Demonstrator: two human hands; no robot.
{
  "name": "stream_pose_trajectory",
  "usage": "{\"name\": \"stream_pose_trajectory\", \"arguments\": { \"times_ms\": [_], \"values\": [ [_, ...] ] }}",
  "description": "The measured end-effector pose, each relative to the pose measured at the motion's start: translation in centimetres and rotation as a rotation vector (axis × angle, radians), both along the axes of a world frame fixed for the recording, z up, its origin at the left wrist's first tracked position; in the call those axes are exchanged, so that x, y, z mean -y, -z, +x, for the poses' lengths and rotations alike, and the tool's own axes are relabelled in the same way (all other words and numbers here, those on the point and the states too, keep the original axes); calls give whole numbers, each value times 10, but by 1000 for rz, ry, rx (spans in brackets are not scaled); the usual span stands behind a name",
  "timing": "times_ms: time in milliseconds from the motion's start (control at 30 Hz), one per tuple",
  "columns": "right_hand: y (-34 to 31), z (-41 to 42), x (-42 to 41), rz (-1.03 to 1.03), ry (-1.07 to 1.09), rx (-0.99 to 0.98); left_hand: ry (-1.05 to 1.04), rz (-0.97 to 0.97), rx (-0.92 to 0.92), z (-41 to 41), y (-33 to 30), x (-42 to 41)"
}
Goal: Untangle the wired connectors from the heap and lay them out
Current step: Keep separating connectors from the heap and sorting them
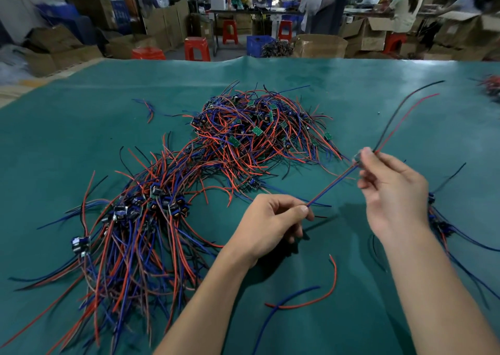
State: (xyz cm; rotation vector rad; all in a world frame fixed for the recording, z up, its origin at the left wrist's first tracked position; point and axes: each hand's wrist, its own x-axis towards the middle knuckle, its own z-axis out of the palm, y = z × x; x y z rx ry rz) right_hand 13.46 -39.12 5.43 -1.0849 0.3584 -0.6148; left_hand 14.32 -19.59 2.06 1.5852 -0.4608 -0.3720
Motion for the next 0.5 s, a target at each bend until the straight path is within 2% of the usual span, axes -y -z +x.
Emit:
{"name": "stream_pose_trajectory", "arguments": {
  "times_ms": [100, 267, 367, 500],
  "values": [
    [-12, -7, 8, 152, 11, 30, 2, 39, 41, 0, 1, 1],
    [-52, -17, 3, 200, -58, 158, -62, 52, 26, 1, 3, 1],
    [-82, -15, -32, 74, -200, 198, -66, 39, 29, 1, 1, 2],
    [-102, 4, -110, -124, -500, 112, -86, 24, 31, -1, -2, 3]
  ]
}}
